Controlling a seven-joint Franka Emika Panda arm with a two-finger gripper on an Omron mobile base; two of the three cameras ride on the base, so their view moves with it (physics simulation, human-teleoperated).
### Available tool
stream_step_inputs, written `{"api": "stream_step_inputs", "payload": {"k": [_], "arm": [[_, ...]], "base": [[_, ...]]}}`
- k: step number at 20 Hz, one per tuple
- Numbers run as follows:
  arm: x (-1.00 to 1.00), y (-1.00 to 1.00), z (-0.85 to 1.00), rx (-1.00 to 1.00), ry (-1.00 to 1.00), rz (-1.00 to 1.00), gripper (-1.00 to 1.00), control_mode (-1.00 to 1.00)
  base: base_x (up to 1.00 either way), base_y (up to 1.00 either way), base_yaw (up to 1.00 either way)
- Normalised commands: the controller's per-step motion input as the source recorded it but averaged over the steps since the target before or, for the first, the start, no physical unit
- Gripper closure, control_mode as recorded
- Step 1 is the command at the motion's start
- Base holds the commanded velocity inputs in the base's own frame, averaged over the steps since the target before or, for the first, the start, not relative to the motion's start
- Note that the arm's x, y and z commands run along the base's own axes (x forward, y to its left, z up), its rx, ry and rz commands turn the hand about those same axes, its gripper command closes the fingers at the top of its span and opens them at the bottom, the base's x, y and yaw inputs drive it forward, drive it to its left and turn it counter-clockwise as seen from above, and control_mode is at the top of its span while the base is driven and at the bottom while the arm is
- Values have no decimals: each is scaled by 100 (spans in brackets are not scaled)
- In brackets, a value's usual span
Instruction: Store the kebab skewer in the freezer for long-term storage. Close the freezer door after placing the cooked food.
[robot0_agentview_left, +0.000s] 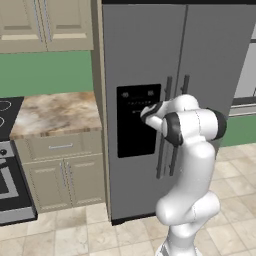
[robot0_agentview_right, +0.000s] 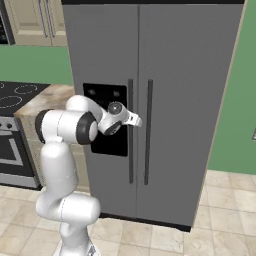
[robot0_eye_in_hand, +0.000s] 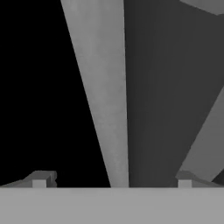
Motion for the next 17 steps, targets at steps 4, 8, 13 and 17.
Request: {"api": "stream_step_inputs", "payload": {"k": [4, 8, 13, 17], "arm": [[53, -23, 12, 0, -4, 6, -100, -100], [54, -23, 12, 0, -4, 5, -100, -100], [49, -19, 15, 0, -4, 5, -100, -100], [46, -18, 19, 0, -1, 4, -100, -100]], "base": [[0, 0, 0], [0, 0, 0], [0, 0, 0], [0, 0, 0]]}}
